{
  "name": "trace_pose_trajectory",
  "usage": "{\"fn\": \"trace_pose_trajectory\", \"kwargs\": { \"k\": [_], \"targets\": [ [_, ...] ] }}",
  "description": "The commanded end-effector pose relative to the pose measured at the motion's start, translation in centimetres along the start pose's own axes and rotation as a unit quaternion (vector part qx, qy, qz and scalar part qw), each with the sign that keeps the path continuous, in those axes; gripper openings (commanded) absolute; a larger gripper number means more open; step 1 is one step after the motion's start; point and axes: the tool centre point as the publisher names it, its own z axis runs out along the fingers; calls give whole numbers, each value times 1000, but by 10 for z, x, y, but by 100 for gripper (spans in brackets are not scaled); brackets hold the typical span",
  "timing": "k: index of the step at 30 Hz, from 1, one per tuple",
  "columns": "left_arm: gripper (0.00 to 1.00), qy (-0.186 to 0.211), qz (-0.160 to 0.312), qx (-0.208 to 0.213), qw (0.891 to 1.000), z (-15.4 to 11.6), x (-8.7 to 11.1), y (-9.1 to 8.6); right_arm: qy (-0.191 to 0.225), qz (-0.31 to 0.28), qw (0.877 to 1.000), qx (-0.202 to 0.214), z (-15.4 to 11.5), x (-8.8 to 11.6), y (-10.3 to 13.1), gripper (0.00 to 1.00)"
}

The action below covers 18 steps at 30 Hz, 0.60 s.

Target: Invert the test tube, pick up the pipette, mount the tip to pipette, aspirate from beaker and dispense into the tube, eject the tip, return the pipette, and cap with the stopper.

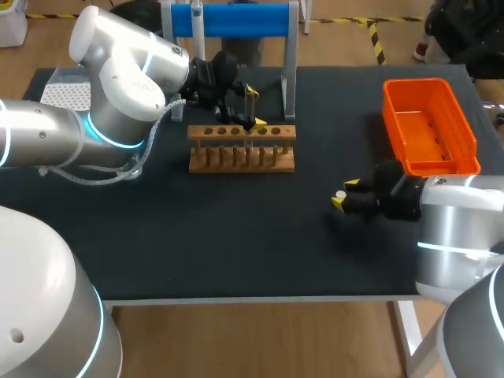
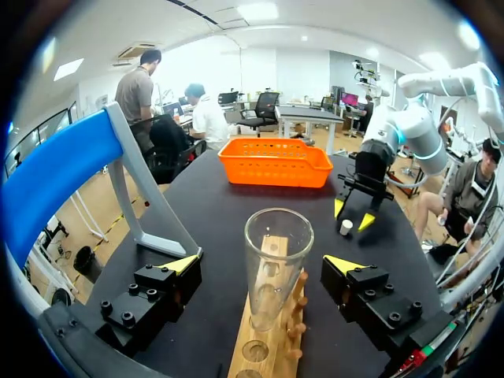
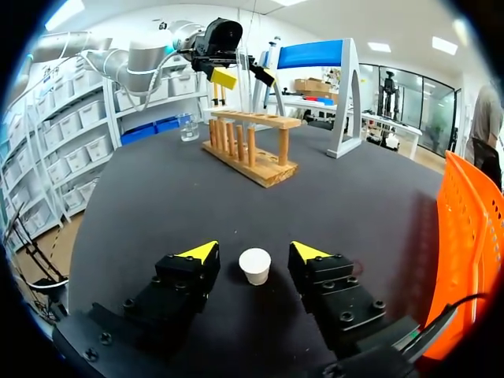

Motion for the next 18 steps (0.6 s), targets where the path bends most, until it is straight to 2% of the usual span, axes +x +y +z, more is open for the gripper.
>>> {"fn": "trace_pose_trajectory", "kwargs": {
  "k": [1, 4, 18],
  "targets": [
    [100, 1, 0, -1, 1000, 0, -1, 0, -3, -1, 1000, -1, 3, 0, 0, 54],
    [100, 1, 0, -1, 1000, 0, -1, 0, -2, -1, 1000, -1, 3, 0, 0, 50],
    [100, 1, 0, -1, 1000, 0, -1, 0, -3, -2, 1000, 1, 4, 0, 0, 47]
  ]
}}
